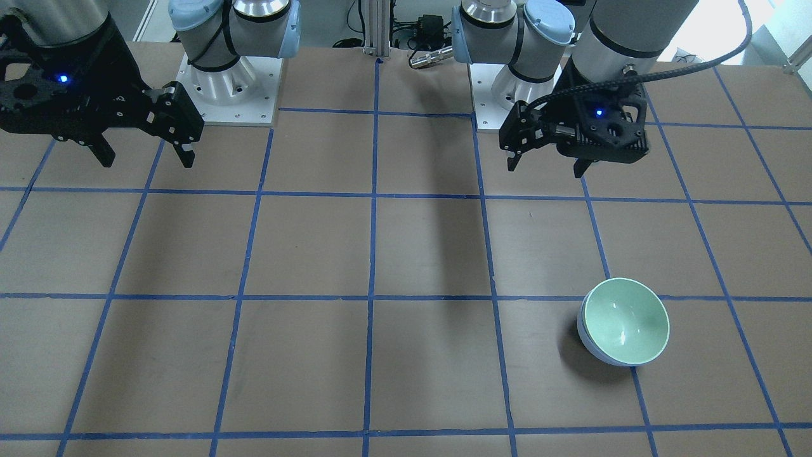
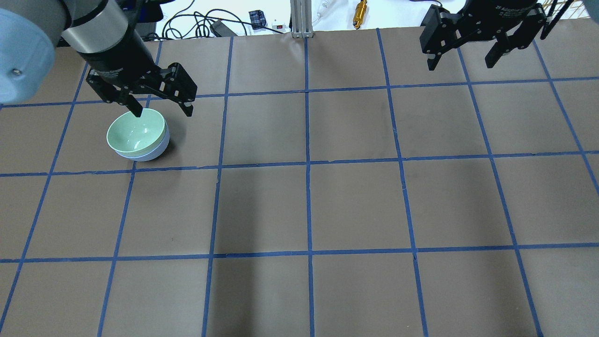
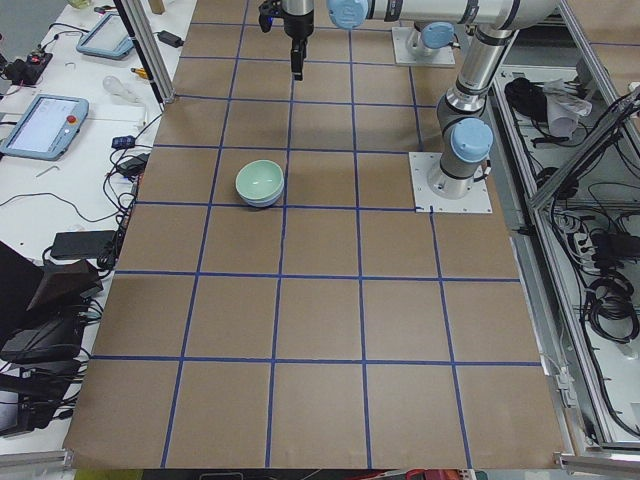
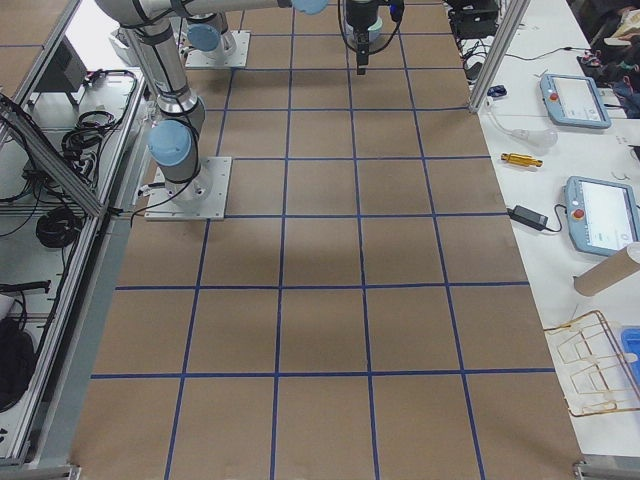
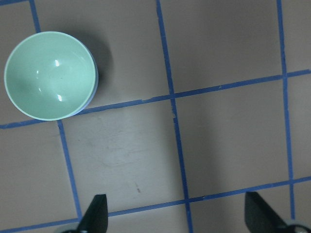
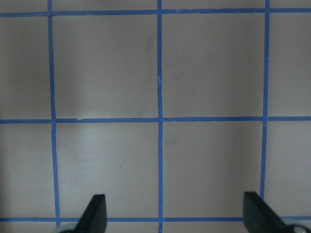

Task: Stack green bowl on blue bowl

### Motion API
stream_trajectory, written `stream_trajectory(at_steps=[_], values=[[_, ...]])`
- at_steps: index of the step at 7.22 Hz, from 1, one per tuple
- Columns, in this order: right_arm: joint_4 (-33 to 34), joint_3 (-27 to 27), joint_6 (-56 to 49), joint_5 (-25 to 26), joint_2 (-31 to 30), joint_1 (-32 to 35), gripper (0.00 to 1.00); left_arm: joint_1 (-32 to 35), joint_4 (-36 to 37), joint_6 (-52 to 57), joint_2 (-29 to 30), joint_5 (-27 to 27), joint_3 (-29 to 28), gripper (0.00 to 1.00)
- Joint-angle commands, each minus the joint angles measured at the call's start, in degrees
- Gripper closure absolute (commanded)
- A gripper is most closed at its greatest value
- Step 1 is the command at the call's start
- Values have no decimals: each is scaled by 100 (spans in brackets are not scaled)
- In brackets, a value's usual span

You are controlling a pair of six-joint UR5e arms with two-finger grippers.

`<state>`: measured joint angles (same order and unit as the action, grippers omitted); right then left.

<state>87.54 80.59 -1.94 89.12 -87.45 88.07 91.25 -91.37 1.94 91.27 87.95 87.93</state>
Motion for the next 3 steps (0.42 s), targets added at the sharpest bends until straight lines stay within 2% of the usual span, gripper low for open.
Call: stream_trajectory(at_steps=[1, 3], values=[[0, 0, 0, 0, 0, 0, 0, 235, 5, -265, -4, 47, 13, 0], [0, 0, 0, 0, 0, 0, 0, 226, 5, -203, -31, 55, 13, 0]])
